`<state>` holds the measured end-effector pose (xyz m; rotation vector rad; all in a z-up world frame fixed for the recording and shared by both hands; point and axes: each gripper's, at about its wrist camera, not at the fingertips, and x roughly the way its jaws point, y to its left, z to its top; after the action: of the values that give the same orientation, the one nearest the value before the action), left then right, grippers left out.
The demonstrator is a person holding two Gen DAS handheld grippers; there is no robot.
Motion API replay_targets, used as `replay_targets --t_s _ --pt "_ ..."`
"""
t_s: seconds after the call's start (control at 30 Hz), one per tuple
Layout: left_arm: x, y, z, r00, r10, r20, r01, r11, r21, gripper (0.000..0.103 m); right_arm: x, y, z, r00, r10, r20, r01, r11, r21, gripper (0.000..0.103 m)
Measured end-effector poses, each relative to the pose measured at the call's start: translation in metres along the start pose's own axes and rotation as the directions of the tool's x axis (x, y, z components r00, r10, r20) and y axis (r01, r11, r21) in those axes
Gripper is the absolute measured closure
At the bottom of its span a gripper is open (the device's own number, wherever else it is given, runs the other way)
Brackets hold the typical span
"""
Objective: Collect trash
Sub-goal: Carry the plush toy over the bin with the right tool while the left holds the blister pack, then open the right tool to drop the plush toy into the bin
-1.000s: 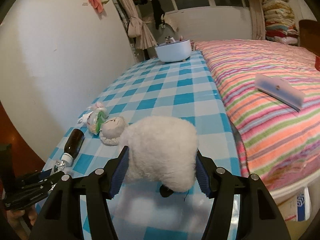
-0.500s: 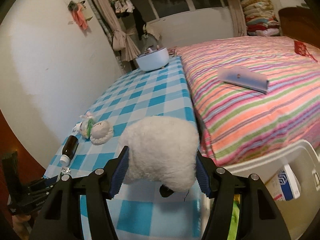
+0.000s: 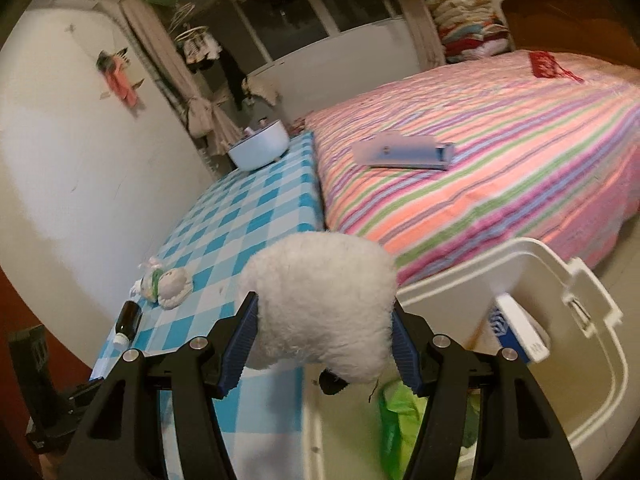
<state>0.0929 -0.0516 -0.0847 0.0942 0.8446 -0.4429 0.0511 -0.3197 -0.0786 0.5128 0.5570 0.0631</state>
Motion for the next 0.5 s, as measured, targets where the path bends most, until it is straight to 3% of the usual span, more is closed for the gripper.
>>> replay_targets --t_s 0.5 --pt "0.011 -0.076 0.006 0.997 -0.061 -0.037 0.066 0.988 0.143 0.068 -0.039 -0.034 -0.008 0.985 -0.151 0.08 0.152 0.988 0.0 0.043"
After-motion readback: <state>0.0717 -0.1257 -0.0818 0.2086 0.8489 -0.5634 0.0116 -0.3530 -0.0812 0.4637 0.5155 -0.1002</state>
